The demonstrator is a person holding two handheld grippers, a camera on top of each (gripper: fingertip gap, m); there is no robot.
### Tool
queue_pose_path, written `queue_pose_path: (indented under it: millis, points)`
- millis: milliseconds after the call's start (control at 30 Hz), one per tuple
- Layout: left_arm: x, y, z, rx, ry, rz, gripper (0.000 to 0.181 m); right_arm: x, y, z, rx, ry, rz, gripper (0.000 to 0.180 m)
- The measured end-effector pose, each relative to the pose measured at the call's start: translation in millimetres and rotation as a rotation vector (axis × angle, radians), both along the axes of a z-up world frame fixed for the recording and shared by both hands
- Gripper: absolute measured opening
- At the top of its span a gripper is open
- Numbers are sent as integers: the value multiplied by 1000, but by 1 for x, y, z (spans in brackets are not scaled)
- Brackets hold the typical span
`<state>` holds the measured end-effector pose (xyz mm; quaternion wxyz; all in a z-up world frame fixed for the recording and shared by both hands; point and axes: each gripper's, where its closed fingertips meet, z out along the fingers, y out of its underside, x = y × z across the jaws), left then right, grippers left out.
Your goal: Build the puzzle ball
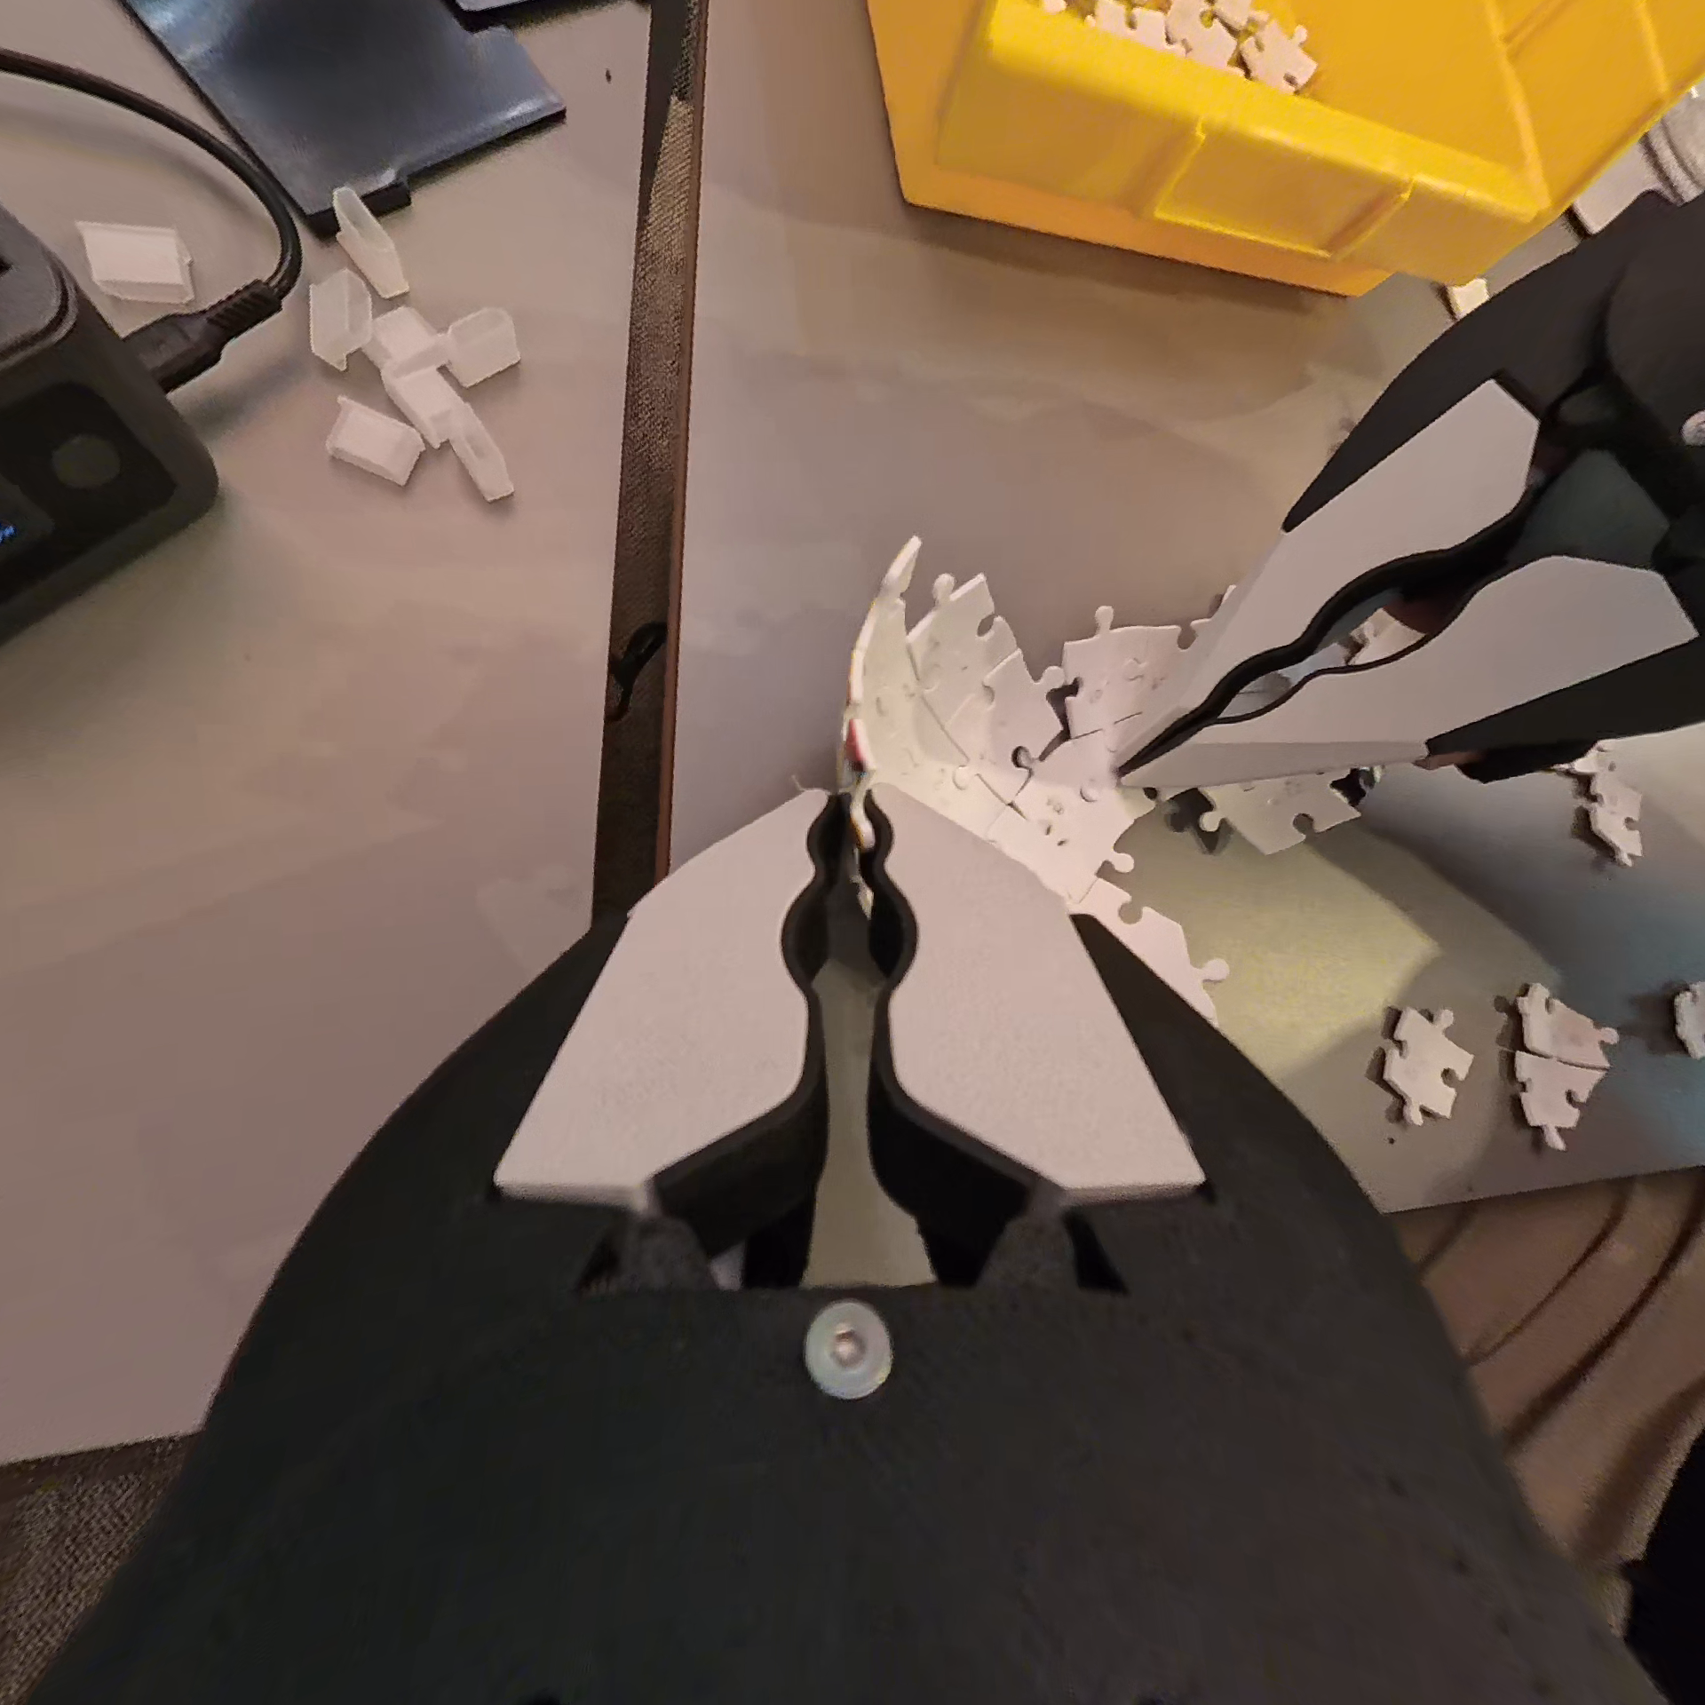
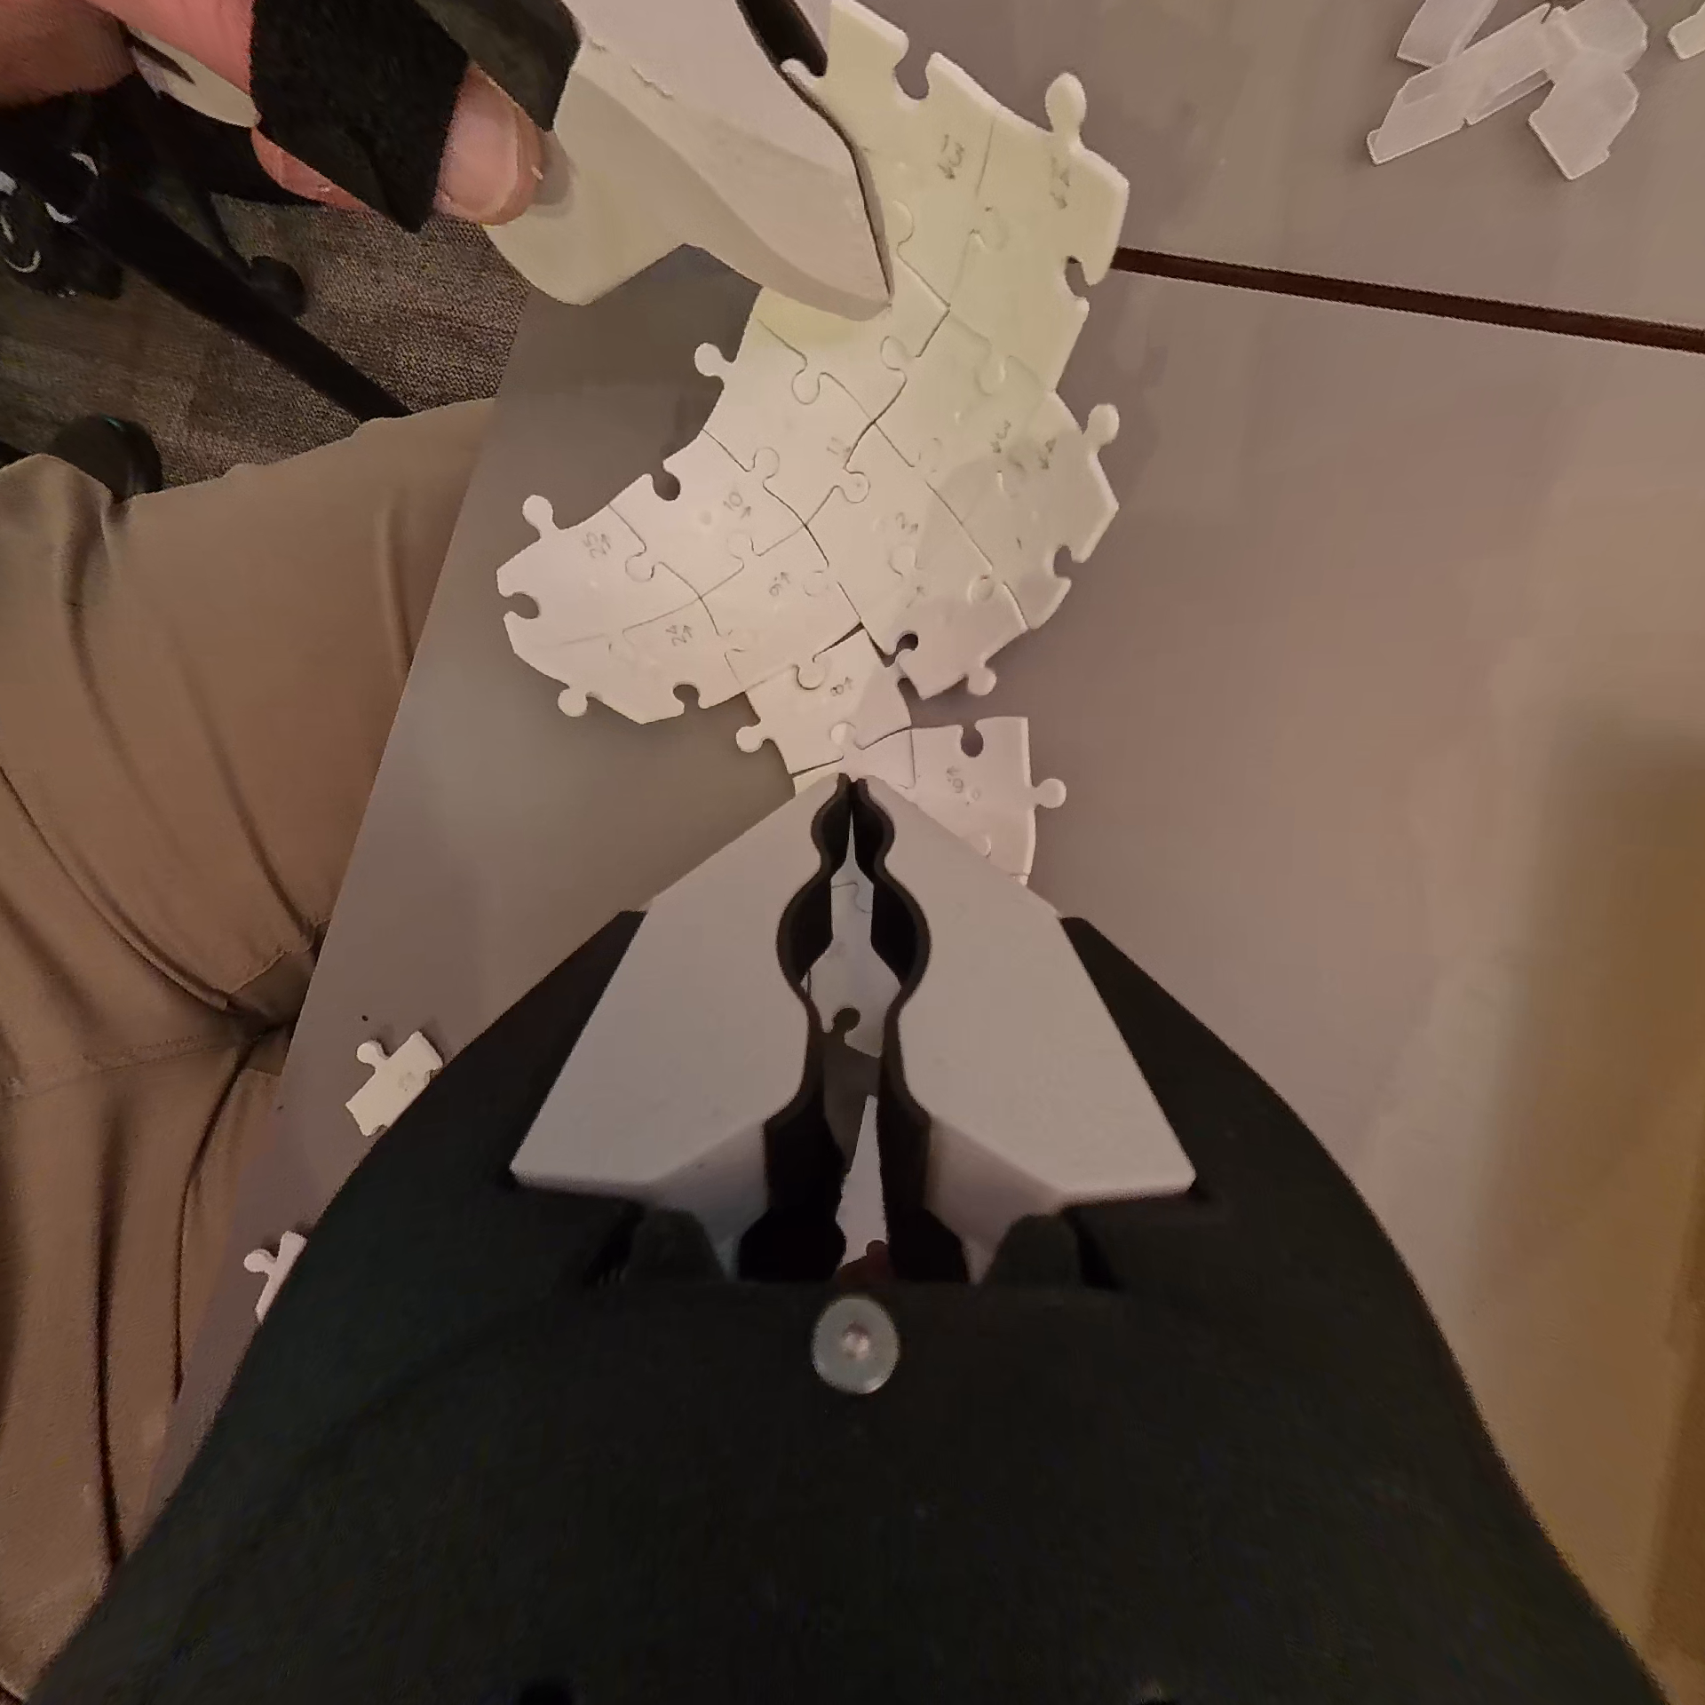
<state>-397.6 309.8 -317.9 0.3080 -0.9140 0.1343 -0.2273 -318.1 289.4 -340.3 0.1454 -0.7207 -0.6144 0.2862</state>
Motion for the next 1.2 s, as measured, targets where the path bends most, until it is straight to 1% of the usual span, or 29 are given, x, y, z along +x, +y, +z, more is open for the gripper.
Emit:
queue_pose_path:
  millis: [267, 633, 767, 967, 1200]
  points:
    - [3, 1, -2, 22, -5, -31, 3, 0, 0, 0, -2, -10, 14, 0]
    - [7, 3, -1, 23, 58, -67, 4, -2, -2, 2, 8, -31, 37, 0]
    - [8, 3, -1, 25, 66, -68, 4, -6, 0, 9, 43, -11, 35, 0]
    - [8, 3, 0, 24, 80, -77, 3, -14, 14, 14, 189, -11, 38, 0]
    - [9, 3, 0, 11, 90, -82, 3, -14, 14, 4, 206, -54, 49, 0]
